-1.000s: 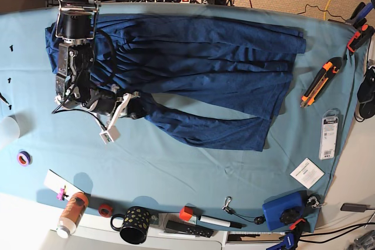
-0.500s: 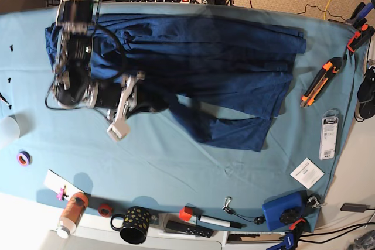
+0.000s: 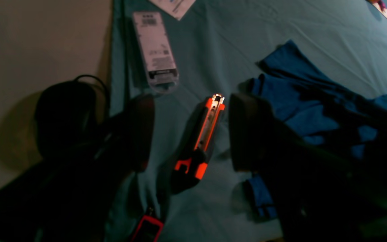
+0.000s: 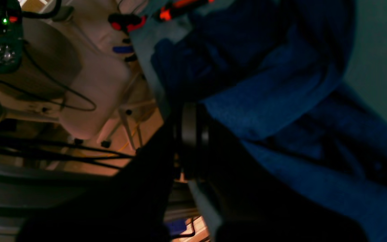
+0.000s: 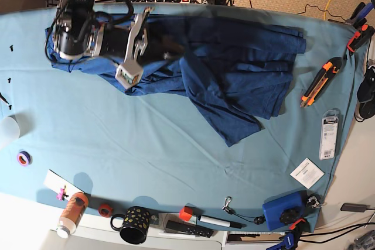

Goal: Layout the t-shirt on the table in an organized manner, then fold the t-shirt properly
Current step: 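Drag the pinched fabric across the shirt toward the left gripper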

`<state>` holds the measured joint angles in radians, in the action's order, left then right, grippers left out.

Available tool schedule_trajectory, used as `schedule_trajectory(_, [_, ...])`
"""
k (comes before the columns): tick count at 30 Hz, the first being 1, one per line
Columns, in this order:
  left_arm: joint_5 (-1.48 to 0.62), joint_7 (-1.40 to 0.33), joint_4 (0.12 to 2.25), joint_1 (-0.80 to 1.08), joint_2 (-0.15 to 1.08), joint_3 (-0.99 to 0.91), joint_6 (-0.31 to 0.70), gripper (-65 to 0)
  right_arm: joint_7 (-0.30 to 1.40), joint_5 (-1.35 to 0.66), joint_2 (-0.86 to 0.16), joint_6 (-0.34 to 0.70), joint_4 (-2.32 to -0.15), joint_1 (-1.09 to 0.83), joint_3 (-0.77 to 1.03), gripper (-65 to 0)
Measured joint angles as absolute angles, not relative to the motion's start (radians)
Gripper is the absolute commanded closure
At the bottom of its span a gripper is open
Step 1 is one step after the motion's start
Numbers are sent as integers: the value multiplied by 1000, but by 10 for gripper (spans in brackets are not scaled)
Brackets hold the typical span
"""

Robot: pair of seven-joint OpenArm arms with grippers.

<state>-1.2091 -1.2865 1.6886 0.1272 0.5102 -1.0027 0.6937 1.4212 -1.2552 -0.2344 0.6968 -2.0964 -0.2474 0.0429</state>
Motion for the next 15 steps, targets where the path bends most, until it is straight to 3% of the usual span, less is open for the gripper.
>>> schedule_trajectory(2, [-1209,-1287,1689,127,510,-1003,694,-343,1421,-1245,-234,697,-2096,-262,43,-18])
schedule_trajectory(5, [-1209,-1287,1689,127,510,-1003,694,-343,1420,-1210,-235,697,-2096,-281,43,-268])
schedule_trajectory(6, [-1210,-1286,1689,127,510,-1003,694,-343,1420,-1214,-234,697,-2096,-284,43,-305])
schedule_trajectory(11, [-1209,-1287,1689,127,511,-1003,694,-343,1348,-1217,-218,697,-2096,-263,44,-310])
schedule_trajectory(15, [-1210,-1286,1689,126,510,-1003,694,-331,1326,-1187,-99,697,-2096,-152,44,-310])
